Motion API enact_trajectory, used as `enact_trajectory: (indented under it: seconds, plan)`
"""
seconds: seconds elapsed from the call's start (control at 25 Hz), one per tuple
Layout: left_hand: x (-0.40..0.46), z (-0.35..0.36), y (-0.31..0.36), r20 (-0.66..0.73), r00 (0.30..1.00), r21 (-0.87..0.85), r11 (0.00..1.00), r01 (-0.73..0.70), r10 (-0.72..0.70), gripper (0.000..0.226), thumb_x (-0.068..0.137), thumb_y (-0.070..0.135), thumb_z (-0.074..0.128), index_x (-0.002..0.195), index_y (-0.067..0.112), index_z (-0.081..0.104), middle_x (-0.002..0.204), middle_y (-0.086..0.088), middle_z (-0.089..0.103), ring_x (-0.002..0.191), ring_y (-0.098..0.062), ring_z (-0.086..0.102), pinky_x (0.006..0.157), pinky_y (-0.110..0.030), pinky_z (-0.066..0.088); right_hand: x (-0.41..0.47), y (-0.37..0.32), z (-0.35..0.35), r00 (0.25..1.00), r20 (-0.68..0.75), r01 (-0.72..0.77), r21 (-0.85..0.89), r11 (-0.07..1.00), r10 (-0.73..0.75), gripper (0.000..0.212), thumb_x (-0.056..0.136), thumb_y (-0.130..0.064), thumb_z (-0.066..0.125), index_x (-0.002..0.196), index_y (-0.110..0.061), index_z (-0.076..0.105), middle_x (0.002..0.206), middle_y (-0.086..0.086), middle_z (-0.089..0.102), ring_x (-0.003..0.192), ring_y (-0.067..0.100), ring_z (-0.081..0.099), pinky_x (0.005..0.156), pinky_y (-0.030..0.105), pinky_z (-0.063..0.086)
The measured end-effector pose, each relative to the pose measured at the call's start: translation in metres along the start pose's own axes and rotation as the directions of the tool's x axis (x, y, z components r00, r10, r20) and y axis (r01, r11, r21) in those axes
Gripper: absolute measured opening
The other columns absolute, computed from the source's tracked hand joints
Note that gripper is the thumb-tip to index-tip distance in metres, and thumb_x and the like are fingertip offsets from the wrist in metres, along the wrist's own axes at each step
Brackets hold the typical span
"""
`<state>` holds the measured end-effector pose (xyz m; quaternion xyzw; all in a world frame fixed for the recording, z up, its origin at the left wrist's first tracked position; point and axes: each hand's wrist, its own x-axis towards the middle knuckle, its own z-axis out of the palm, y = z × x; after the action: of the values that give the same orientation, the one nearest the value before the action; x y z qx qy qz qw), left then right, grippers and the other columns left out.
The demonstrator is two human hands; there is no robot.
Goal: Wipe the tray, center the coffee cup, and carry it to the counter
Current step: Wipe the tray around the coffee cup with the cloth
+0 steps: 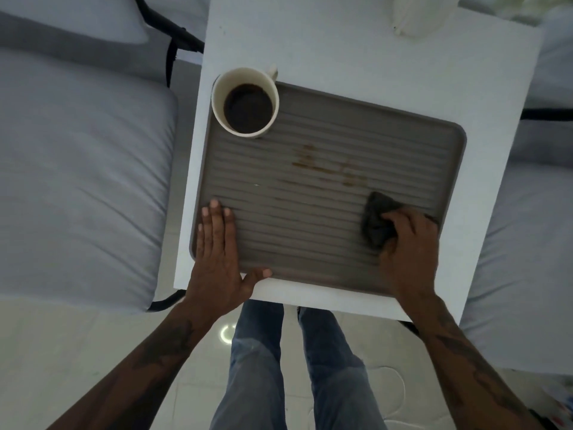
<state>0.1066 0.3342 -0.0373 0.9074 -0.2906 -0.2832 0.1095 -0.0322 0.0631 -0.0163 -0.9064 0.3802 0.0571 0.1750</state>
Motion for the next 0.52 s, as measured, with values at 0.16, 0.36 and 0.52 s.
enact_trajectory:
  seconds: [0.16,0.36,0.52]
  plan:
    - [0.0,0.003,-0.001,-0.002,1.0,-0.002,1.0,-0.006,0.006,0.122,0.076,0.082,0.041,0.152,-0.006,0.004,0.163,-0.025,-0.005,0.152,-0.036,-0.007,0.123,-0.045,-0.004,0.007,-0.042,0.017,0.995,-0.044,-0.086,-0.02,0.996,0.085,0.042,0.07,-0.012,0.051,0.108,-0.01,0.066,0.119,0.015,0.063,0.108,0.039,0.05,0.084,0.054,0.046]
    - [0.001,0.007,-0.004,0.022,1.0,0.007,1.0,-0.008,0.008,0.121,0.077,0.086,0.033,0.152,-0.007,0.009,0.162,-0.027,-0.001,0.152,-0.038,-0.005,0.123,-0.054,0.005,0.011,-0.174,0.057,0.962,0.078,0.247,0.145,0.958,-0.26,0.04,0.078,-0.017,0.065,0.118,-0.021,0.066,0.125,0.004,0.061,0.112,0.027,0.045,0.09,0.044,0.038]
    - [0.001,0.006,-0.002,0.0,1.0,-0.038,0.999,0.019,-0.019,0.121,0.076,0.082,0.039,0.153,-0.004,0.006,0.163,-0.024,-0.004,0.152,-0.035,-0.008,0.123,-0.051,0.002,0.026,-0.13,0.043,0.897,0.163,0.39,0.141,0.91,-0.41,0.041,0.08,-0.015,0.064,0.12,-0.023,0.065,0.125,0.001,0.06,0.109,0.026,0.051,0.089,0.042,0.044]
